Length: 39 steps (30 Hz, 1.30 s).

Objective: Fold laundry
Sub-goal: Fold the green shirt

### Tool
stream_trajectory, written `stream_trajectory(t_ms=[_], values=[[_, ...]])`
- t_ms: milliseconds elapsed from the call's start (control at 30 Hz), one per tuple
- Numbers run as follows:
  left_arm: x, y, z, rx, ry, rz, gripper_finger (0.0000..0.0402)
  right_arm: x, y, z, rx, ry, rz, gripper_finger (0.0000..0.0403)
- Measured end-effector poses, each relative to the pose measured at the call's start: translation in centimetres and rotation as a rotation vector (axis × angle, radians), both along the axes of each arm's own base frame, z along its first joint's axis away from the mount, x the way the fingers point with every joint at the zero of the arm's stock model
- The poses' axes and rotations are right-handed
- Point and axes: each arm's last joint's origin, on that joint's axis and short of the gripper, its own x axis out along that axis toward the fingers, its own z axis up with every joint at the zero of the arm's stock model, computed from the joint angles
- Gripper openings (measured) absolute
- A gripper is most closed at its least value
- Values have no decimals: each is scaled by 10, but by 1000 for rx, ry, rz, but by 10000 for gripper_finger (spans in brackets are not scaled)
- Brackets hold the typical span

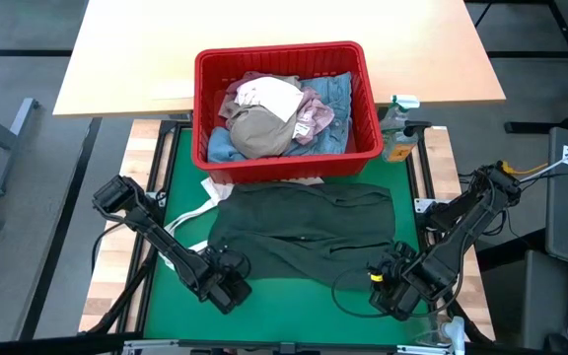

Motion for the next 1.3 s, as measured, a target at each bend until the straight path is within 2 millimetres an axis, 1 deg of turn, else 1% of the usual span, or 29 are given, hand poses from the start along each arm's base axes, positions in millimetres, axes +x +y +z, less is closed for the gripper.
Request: stream_trajectory(t_ms=[133,367,467,600,700,800,1033,1300], values=[[4,-3,1,-13,-36,-39,128,0,0,0,0,0,0,170],[6,-1,1,1,-49,-34,124,0,0,0,0,-1,0,170],[6,-1,1,2,-48,-36,108,0,0,0,0,-1,0,170],[5,-1,1,11,-42,-58,74,0,1,-1,-1,2,1,170],[5,-1,1,23,-30,-70,53,-1,5,-5,6,33,16,170],[4,-1,1,44,-14,-131,41,-2,10,-10,-1,59,31,170],[4,-1,1,66,4,-193,39,-8,20,-16,-17,75,66,170],[3,-2,1,86,43,-316,43,-7,20,-17,-17,75,62,170]])
